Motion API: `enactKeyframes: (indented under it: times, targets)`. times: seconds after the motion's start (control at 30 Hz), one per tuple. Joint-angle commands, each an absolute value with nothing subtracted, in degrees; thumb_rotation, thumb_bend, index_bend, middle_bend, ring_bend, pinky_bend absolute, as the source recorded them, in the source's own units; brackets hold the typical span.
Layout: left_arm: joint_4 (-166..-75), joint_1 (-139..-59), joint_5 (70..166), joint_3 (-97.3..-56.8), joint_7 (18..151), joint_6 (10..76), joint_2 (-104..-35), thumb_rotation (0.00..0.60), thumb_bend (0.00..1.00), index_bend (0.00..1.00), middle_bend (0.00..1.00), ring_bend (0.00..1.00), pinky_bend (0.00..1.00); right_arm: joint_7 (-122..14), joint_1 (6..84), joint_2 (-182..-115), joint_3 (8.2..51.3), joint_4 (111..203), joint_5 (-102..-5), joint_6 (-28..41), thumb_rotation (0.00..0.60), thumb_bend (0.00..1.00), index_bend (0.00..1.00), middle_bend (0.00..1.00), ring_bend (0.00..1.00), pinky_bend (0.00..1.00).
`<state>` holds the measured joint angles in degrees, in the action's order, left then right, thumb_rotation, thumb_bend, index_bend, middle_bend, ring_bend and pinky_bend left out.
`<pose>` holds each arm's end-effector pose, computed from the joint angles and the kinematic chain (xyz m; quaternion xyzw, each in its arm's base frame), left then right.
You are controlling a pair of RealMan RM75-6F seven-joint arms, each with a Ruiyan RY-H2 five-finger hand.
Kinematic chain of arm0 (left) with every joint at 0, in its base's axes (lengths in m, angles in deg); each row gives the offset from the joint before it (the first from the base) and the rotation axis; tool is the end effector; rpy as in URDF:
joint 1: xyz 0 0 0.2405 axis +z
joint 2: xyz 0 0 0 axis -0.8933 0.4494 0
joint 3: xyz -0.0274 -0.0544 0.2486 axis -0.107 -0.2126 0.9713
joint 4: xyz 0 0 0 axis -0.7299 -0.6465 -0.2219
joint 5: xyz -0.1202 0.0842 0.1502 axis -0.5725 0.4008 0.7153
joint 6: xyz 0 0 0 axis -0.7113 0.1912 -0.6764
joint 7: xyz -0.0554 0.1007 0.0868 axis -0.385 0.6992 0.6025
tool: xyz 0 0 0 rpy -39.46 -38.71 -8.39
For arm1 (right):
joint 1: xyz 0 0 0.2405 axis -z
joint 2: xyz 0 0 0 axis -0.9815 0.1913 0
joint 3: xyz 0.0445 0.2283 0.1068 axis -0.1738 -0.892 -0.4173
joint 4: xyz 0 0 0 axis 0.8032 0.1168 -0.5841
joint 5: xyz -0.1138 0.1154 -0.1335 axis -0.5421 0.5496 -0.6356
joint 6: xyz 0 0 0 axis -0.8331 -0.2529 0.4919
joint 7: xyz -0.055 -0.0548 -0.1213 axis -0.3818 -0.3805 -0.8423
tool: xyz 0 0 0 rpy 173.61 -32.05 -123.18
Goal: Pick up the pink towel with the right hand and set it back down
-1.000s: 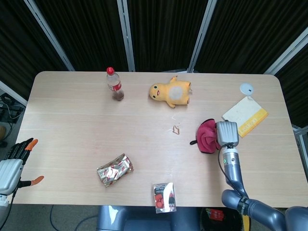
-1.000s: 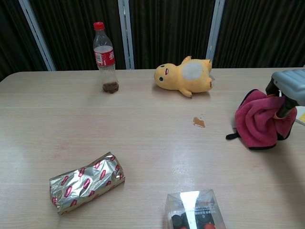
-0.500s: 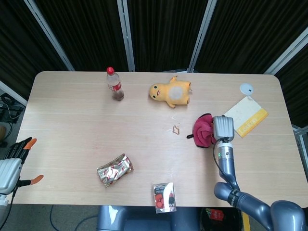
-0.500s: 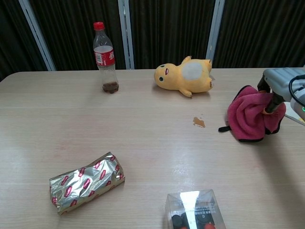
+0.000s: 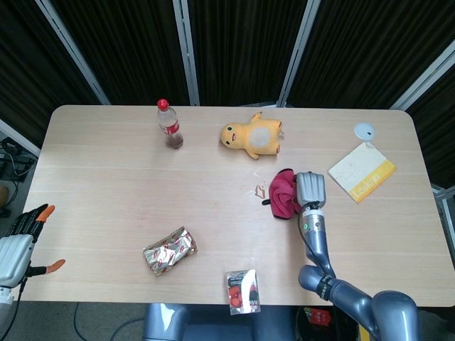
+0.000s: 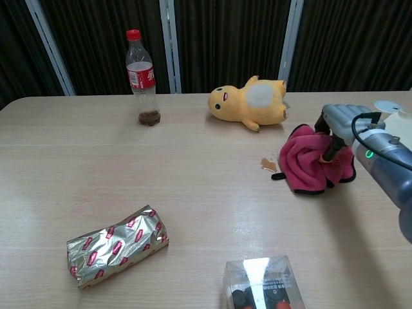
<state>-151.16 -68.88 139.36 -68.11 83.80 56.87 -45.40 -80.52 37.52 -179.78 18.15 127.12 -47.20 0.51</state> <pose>-0.2958 0.1664 0.1476 -0.5948 -0.4789 -0.3543 0.5397 -0.2127 -0.3907 -0.0635 0.6133 -0.4055 0.3132 0.6012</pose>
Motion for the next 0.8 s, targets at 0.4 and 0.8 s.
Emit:
enactKeyframes:
  times: [0.4, 0.8]
  targets:
    - [-151.72, -69.04, 138.62, -67.9, 83.29, 55.73, -44.76, 0.6, 0.0, 0.0, 0.0, 0.0, 0.0, -78.19, 29.69, -187.82, 15.49, 120.07, -47.44, -2.95, 0.6, 0.2, 0.75, 0.63, 0.5, 0.69]
    - [-151.74, -68.92, 137.59, -68.13, 82.41, 55.48, -44.19, 0.6, 0.0, 0.0, 0.0, 0.0, 0.0, -76.82, 25.74, -192.73, 14.88, 117.35, -48.33, -4.22, 0.6, 0.2, 0.75, 0.63, 0.5, 0.69]
